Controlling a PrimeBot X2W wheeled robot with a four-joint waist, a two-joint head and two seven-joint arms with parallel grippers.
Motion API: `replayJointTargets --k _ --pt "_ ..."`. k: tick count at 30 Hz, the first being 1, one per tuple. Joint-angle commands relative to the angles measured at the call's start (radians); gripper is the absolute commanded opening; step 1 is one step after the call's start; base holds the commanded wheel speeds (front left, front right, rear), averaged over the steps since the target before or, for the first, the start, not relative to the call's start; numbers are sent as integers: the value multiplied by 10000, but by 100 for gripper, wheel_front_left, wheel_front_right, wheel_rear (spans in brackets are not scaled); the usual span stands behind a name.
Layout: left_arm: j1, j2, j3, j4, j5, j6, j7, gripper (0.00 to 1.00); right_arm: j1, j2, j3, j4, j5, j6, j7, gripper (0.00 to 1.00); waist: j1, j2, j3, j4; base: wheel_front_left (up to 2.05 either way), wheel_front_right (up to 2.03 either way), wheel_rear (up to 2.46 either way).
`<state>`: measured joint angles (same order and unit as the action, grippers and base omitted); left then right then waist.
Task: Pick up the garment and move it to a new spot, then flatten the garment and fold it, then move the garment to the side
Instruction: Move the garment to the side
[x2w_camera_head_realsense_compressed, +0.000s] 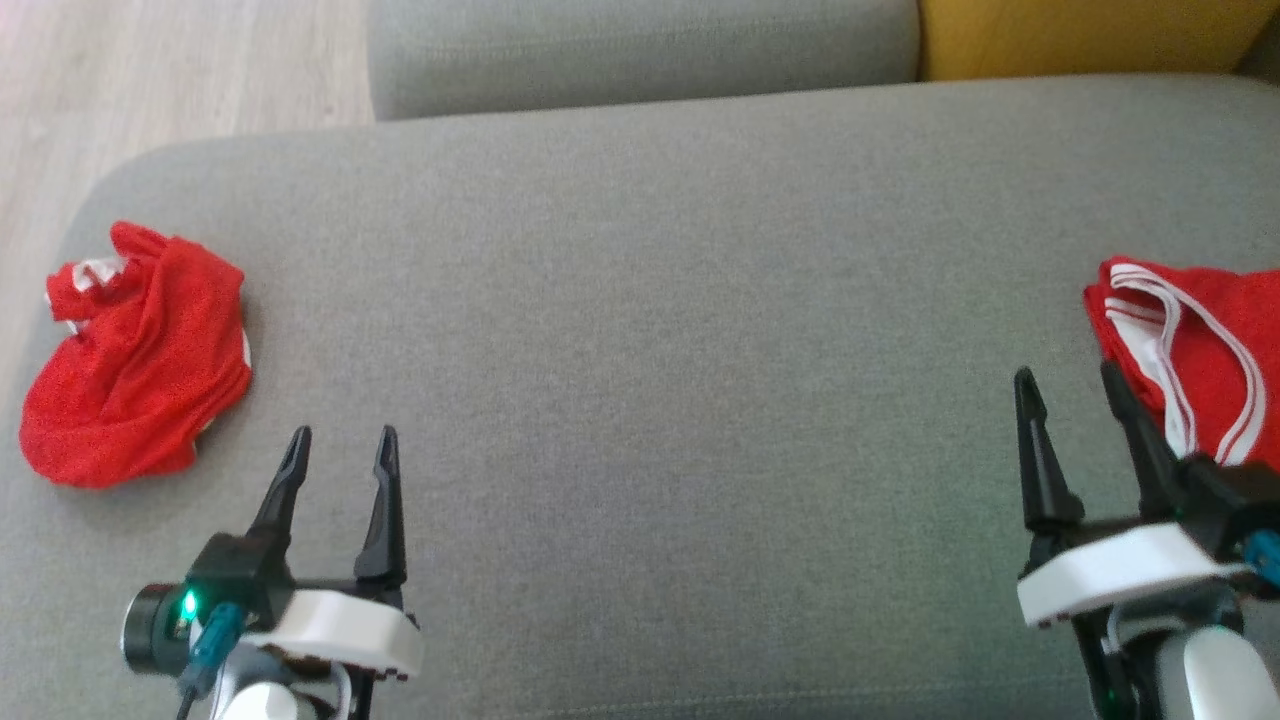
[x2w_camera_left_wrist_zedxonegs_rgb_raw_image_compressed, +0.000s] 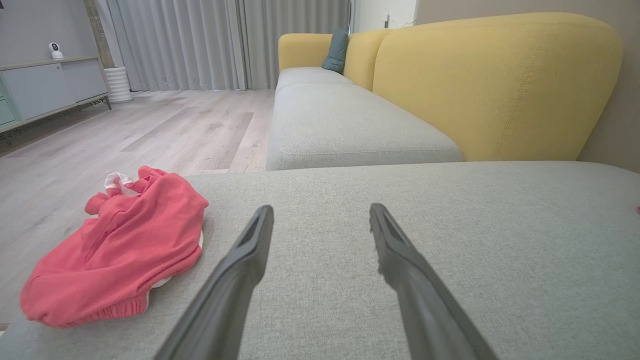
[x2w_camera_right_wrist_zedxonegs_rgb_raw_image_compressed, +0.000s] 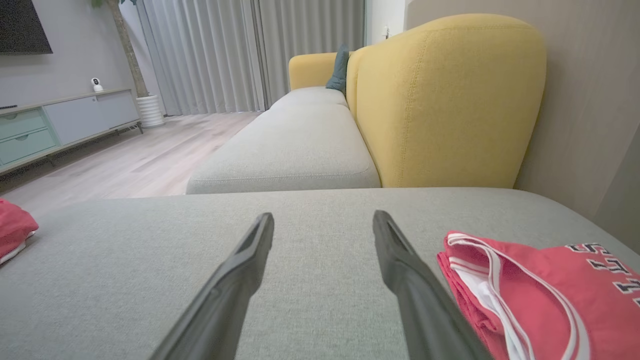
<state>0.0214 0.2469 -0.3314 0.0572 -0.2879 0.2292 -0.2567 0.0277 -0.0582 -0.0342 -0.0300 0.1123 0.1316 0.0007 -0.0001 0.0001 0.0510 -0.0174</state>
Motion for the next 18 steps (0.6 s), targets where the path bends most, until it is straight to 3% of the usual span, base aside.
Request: replayJointTargets --k 1,18 --pt "-283 154 513 -284 -48 40 -51 100 -108 7 201 -456 51 -9 75 100 1 -1 -154 -35 0 0 0" --pt "245 367 431 -287 -19 174 101 100 926 73 200 -1043 185 -9 575 100 1 -1 -768 -144 0 0 0"
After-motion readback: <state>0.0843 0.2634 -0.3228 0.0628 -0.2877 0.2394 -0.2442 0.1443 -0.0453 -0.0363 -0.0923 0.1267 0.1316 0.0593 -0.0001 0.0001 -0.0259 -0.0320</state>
